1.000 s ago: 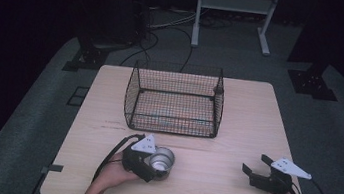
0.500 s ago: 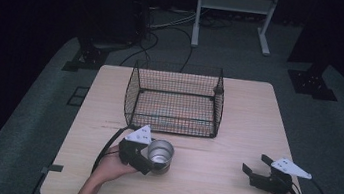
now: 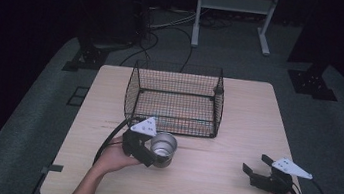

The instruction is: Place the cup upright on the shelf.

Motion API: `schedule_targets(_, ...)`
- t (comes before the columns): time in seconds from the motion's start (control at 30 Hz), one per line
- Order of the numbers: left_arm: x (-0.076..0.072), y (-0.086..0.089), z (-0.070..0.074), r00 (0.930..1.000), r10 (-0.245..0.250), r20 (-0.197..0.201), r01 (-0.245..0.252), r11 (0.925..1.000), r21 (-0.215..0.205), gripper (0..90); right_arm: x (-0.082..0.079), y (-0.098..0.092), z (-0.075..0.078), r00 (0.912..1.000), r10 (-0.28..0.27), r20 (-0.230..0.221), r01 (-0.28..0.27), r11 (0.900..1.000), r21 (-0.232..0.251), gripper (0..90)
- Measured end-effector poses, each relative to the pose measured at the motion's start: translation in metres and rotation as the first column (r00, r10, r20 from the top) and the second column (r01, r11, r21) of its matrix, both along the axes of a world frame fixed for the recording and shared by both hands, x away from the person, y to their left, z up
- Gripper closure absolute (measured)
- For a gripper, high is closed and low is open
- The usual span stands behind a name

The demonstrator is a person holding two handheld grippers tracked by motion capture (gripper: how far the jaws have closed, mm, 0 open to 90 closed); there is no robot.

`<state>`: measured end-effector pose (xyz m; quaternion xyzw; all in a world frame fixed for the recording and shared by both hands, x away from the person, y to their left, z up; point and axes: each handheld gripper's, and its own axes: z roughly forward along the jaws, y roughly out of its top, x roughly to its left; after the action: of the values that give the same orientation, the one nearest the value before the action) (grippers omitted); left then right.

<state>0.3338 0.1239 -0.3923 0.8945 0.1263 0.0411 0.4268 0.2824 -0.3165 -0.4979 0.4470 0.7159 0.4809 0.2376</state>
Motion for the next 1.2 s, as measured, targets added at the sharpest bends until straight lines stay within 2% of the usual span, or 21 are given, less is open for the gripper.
schedule_targets(0.2, 0.007, -0.006, 0.01, 0.9996, -0.027, -0.003, 0.028, 0.9995, 0.018, 17.6, 0.0, 0.0, 0.0, 1.0, 0.002, 0.001, -0.002, 1.0, 0.0, 13.6)
schedule_targets(0.3, 0.014, -0.006, 0.018, 0.9993, -0.035, -0.009, 0.035, 0.9993, 0.012, 17.5, 0.0, 0.0, 0.0, 1.0, 0.004, 0.003, -0.004, 1.0, 0.003, 13.5)
schedule_targets(0.47, 0.019, -0.007, 0.025, 0.9992, -0.037, -0.013, 0.037, 0.9992, 0.011, 17.5, 0.0, 0.0, 0.0, 1.0, 0.006, 0.003, -0.006, 1.0, 0.003, 13.5)
schedule_targets(0.73, 0.028, -0.011, 0.042, 0.9979, -0.065, 0.0, 0.065, 0.9977, 0.017, 17.6, 0.0, 0.0, 0.0, 1.0, 0.008, 0.004, -0.008, 1.0, 0.007, 13.5)
schedule_targets(0.97, 0.037, -0.015, 0.055, 0.9976, -0.067, 0.016, 0.066, 0.9969, 0.043, 17.6, 0.0, -0.001, 0.0, 0.9999, 0.01, 0.008, -0.01, 1.0, 0.005, 13.5)
schedule_targets(1.2, 0.051, -0.015, 0.074, 0.9971, -0.074, 0.021, 0.073, 0.9963, 0.047, 17.6, 0.0, -0.001, 0.0, 0.9999, 0.01, 0.006, -0.01, 1.0, 0.011, 13.5)
